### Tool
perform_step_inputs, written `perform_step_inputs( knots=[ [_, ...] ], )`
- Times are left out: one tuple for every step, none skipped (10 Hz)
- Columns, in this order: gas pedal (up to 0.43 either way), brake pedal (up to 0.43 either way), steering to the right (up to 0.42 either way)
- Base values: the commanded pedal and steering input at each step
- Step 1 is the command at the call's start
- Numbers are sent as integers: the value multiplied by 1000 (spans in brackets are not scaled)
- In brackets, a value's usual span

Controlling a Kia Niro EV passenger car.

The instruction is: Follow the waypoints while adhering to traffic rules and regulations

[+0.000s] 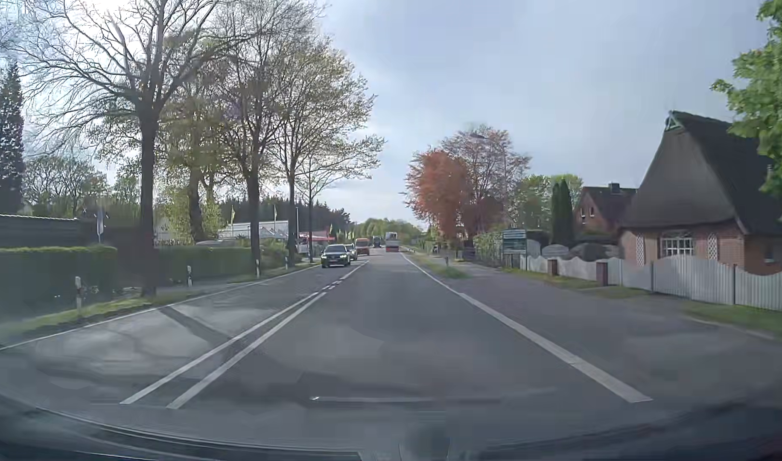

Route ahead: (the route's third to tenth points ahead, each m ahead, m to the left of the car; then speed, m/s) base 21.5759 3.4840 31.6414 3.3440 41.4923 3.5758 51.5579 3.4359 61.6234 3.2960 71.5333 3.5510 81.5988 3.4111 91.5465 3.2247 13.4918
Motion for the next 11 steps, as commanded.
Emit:
perform_step_inputs(
  knots=[
    [118,0,-2],
    [118,0,-2],
    [118,0,-3],
    [118,0,-4],
    [118,0,-4],
    [118,0,-4],
    [118,0,-4],
    [98,0,-4],
    [87,0,-5],
    [87,0,-5],
    [79,0,-5]
  ],
)
